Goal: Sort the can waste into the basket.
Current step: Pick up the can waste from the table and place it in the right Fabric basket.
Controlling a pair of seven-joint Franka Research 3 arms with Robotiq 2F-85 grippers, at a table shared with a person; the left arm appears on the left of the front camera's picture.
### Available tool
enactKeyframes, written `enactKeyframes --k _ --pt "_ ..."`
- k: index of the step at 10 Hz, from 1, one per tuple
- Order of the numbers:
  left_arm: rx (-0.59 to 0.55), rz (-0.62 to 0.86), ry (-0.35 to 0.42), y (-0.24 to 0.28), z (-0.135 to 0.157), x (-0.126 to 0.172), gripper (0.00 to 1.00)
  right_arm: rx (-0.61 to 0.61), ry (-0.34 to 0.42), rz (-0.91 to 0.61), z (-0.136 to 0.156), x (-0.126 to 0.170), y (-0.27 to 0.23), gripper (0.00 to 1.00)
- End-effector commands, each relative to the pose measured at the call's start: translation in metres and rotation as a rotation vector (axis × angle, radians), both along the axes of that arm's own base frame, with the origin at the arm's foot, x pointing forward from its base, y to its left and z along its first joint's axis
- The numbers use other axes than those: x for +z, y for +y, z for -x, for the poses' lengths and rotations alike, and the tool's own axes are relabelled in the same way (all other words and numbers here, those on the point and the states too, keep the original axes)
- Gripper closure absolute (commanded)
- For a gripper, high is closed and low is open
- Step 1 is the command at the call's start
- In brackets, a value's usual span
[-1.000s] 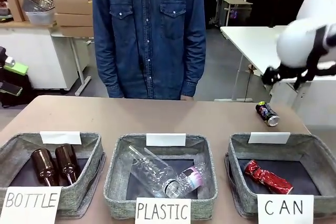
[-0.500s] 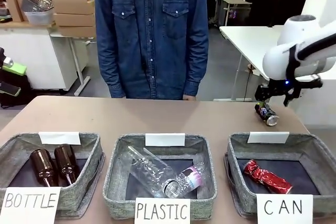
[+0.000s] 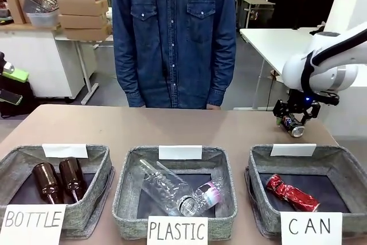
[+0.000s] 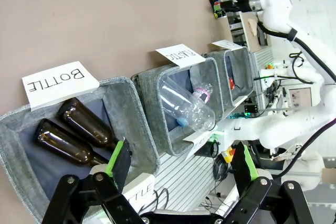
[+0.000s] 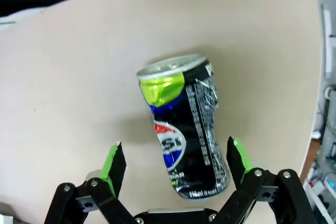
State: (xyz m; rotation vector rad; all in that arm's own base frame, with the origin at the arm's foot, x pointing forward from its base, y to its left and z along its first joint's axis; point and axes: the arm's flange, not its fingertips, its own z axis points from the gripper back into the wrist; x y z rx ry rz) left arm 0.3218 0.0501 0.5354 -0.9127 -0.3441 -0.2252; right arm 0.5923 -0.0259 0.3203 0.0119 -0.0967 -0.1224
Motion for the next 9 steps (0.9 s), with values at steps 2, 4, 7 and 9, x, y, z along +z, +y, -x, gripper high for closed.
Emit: enactKeyframes --k 2,4,7,9 --pt "-0.012 -0.001 -0.015 0.0020 0.0009 0.0006 0.00 0.003 -0.035 -0.009 -0.0053 0.0045 0.0011 0.00" --pt "-0.012 -0.001 -0.015 0.0020 0.0009 0.0006 0.00 0.017 -0.013 0.021 -0.0051 0.0044 0.0026 0.60" --pt "-0.012 -0.001 -0.015 0.0020 0.0009 0.0006 0.00 0.028 0.003 0.033 -0.0057 0.0048 0.0041 1.00" --pt "-0.012 -0.001 -0.015 0.0020 0.0009 0.0006 0.00 0.033 0.006 0.038 -0.0056 0.0051 0.0032 0.97"
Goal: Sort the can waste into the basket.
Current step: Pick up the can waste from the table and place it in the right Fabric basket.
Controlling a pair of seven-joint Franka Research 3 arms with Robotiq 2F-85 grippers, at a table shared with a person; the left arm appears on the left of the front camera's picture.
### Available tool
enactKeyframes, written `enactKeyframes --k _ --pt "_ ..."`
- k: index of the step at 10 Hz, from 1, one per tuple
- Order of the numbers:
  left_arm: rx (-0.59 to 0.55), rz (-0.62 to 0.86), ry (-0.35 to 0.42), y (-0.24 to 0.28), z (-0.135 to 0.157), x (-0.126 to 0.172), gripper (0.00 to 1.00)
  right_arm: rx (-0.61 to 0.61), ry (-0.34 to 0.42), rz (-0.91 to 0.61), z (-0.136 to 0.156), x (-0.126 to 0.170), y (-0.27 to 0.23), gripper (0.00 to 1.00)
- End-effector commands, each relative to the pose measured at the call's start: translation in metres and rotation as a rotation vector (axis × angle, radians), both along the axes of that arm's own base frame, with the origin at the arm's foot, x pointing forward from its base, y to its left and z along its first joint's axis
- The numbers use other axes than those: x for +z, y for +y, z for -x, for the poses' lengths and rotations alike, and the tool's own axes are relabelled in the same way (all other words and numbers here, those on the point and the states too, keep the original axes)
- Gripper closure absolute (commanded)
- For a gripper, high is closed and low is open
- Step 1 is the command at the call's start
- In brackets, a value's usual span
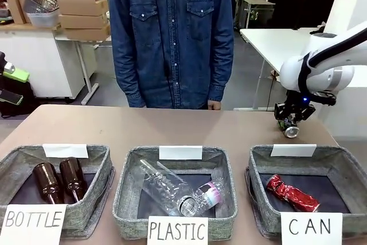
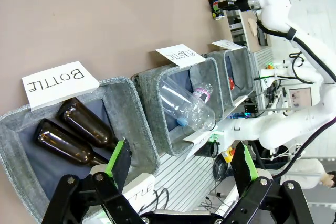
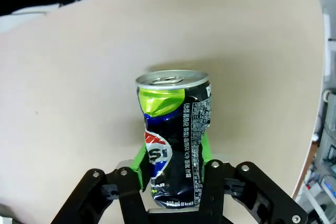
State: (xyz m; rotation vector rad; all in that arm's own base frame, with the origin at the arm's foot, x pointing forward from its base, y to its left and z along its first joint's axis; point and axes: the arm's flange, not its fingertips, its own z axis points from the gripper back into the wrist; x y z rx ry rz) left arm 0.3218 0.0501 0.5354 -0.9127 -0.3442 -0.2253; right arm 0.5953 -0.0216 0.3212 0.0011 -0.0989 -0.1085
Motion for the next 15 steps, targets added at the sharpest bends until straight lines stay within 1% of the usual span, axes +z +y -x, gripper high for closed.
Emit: enactKeyframes --k 1,4,5,6,7,8,9,10,11,13,14,15 --pt "-0.012 -0.001 -0.015 0.002 0.001 0.001 0.00 0.020 0.009 0.028 -0.003 0.004 -0.001 1.00" --pt "-0.012 -0.001 -0.015 0.002 0.001 0.001 0.00 -0.004 0.002 0.018 -0.002 0.005 -0.003 1.00" --pt "-0.012 -0.001 -0.015 0.002 0.001 0.001 0.00 -0.001 -0.008 0.007 0.002 0.013 -0.004 1.00" --pt "-0.012 -0.001 -0.015 0.002 0.001 0.001 0.00 -0.022 -0.006 -0.028 0.013 0.036 -0.008 1.00" --pt "-0.012 -0.001 -0.015 0.002 0.001 0.001 0.00 -0.038 -0.043 -0.057 0.039 0.082 -0.013 1.00" --pt "-0.012 -0.001 -0.015 0.002 0.001 0.001 0.00 0.009 -0.037 -0.168 0.072 0.128 -0.018 1.00" --pt "-0.012 -0.001 -0.015 0.002 0.001 0.001 0.00 0.055 0.026 -0.218 0.106 0.164 -0.024 1.00" --pt "-0.012 -0.001 -0.015 0.002 0.001 0.001 0.00 0.141 0.072 -0.276 0.137 0.187 -0.029 1.00" --pt "-0.012 -0.001 -0.015 0.002 0.001 0.001 0.00 0.211 0.069 -0.296 0.171 0.203 -0.029 1.00" --pt "-0.012 -0.001 -0.015 0.002 0.001 0.001 0.00 0.354 0.006 -0.329 0.237 0.212 -0.015 1.00" --pt "-0.012 -0.001 -0.015 0.002 0.001 0.001 0.00 0.521 -0.019 -0.343 0.273 0.210 -0.006 1.00" --pt "-0.012 -0.001 -0.015 0.002 0.001 0.001 0.00 0.624 -0.044 -0.358 0.302 0.203 0.000 1.00"
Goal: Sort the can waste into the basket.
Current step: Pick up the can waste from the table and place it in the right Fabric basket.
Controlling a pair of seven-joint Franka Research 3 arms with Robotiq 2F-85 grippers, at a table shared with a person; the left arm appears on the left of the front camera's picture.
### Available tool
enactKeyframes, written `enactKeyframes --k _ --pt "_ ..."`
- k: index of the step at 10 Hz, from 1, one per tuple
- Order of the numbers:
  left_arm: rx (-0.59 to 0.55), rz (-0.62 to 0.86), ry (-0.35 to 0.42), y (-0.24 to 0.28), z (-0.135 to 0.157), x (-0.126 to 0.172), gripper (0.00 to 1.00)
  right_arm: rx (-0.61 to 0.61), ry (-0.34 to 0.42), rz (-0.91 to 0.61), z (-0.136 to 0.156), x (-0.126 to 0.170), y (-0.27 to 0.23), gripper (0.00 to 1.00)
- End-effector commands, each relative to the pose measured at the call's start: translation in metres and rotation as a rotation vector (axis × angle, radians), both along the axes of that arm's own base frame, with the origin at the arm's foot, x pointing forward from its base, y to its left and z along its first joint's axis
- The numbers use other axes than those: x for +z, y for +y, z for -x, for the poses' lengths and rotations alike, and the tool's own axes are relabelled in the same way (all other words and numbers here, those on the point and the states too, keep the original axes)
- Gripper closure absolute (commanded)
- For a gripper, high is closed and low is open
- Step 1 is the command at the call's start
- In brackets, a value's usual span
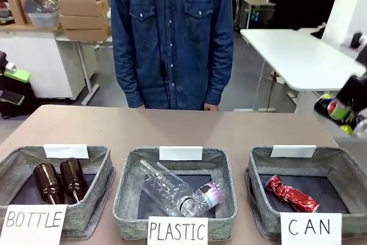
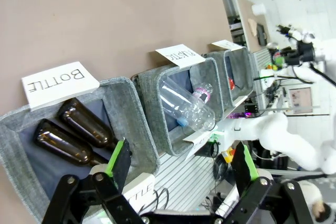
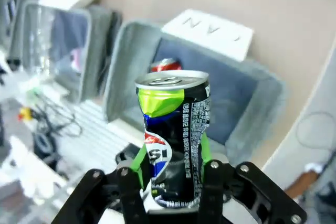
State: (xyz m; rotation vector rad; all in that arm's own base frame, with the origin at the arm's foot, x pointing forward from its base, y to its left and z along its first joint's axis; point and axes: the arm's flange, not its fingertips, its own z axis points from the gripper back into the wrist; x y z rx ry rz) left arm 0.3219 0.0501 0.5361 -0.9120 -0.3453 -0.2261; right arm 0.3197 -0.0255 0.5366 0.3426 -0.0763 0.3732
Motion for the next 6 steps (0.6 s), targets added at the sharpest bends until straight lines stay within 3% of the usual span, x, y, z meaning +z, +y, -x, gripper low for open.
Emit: enactKeyframes --k 1,6 --pt "-0.012 -0.001 -0.013 0.002 0.001 0.000 0.00 0.109 -0.065 -0.061 0.036 -0.017 0.006 1.00" --pt "-0.012 -0.001 -0.013 0.002 0.001 0.000 0.00 0.132 -0.065 -0.063 0.022 -0.014 0.005 1.00"
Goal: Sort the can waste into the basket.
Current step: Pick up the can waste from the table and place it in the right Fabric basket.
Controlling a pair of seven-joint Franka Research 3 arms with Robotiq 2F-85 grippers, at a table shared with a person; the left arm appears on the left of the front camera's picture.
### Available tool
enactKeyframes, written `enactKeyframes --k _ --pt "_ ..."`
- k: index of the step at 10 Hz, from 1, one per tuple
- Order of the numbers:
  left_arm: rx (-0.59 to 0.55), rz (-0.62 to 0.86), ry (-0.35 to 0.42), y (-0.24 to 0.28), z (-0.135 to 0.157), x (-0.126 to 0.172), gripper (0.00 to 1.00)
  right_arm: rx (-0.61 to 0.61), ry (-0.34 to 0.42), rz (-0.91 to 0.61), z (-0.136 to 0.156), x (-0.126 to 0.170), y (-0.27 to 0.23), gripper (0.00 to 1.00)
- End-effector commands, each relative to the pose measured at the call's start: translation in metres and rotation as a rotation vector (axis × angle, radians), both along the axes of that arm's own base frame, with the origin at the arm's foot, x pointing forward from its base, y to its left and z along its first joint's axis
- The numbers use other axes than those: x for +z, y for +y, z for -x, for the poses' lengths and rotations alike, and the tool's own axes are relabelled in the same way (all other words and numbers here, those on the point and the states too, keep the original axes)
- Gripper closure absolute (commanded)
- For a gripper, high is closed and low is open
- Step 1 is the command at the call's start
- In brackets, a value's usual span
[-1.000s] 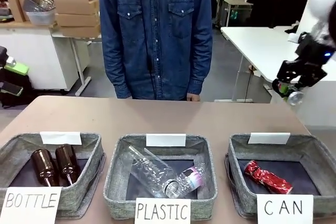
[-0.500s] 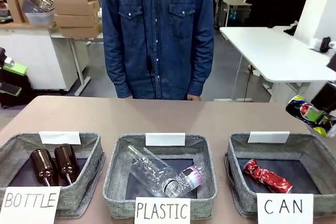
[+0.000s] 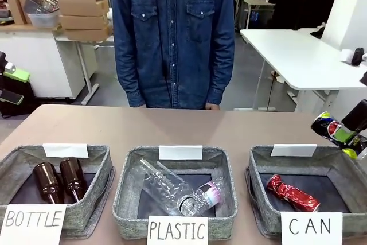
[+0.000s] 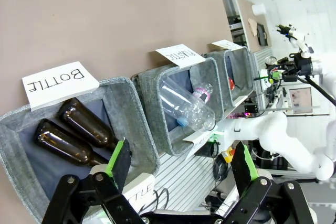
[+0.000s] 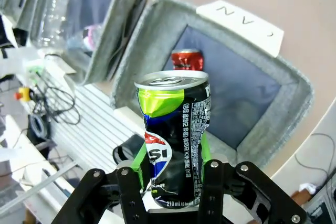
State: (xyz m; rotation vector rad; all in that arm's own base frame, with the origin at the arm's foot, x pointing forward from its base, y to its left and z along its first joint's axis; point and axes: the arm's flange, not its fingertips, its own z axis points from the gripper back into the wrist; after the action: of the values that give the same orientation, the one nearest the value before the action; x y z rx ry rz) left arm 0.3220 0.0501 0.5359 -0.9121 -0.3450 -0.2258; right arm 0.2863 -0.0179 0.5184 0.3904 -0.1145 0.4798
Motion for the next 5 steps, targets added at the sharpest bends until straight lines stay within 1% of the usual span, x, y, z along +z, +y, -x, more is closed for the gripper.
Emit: enactKeyframes --k 1,2,3,5 --pt "-0.012 -0.001 -0.014 0.0020 0.0011 0.0000 0.00 0.044 -0.022 -0.007 -0.0123 0.0053 -0.0021 0.55" --pt "-0.012 -0.001 -0.014 0.0020 0.0011 0.0000 0.00 0.056 -0.036 0.005 -0.0126 0.0053 -0.0020 0.02" --pt "-0.012 -0.001 -0.014 0.0020 0.0011 0.0000 0.00 0.056 -0.034 0.008 -0.0141 0.0060 -0.0019 0.00" --pt "-0.012 -0.001 -0.014 0.0020 0.0011 0.0000 0.00 0.054 -0.028 0.007 -0.0182 0.0065 -0.0027 0.00"
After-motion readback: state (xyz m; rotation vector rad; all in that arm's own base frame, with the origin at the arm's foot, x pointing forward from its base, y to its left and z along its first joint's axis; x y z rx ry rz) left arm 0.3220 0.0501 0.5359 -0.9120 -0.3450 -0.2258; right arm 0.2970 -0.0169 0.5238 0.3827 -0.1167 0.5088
